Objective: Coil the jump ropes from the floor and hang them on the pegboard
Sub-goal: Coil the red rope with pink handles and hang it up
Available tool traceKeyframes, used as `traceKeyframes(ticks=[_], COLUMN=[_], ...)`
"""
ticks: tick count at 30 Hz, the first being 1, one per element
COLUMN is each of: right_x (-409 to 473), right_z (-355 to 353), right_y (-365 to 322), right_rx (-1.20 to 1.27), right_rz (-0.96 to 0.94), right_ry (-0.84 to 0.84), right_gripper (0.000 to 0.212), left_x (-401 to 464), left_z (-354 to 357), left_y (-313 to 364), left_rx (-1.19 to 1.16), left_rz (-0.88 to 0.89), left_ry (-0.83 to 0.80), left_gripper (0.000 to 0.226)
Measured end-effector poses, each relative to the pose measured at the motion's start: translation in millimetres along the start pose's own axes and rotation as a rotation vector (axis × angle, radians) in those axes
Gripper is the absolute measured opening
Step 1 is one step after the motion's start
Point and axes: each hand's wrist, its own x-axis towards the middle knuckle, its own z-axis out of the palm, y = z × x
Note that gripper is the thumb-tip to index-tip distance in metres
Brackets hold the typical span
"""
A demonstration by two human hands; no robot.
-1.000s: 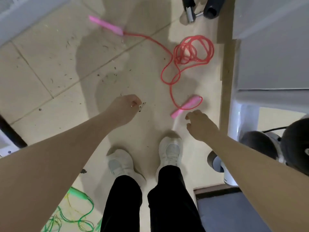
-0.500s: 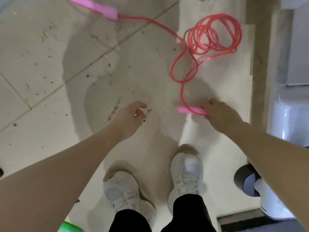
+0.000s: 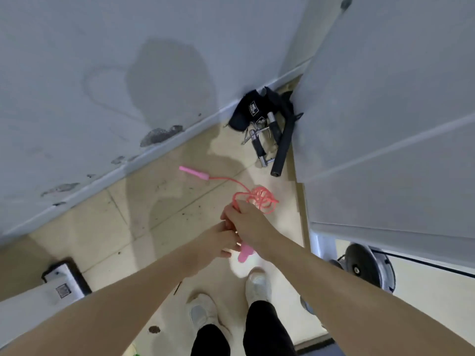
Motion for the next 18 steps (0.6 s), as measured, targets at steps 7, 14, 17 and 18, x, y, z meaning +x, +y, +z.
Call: traceKeyframes(ticks=[7,14,17,18], right_x=[-142,-242,-267,-273], right_z=[34,48,53,54], right_y=[-127,-211,-233,-238], right_rx=[0.59,0.725,0.495,0.4], right_rz=[-0.133,-0.298,-0.401,-0.45], right_ry=[-0.166,-0.318,-0.18,-0.162], right_gripper=[0.024,0.043,0.042,0.032], left_x=[-154,-271,-305,-314], left_z=[-6,-3,1,0], left_y=[83,152,170,174], left_rx=[-0.357,-0.417,-0.422,-0.431], left_rz=[0.277,0.349,0.419,0.462], left_ry=[0.176,0.292,0.22,0.185], left_gripper=[0.061,0.037,0.035,0.036])
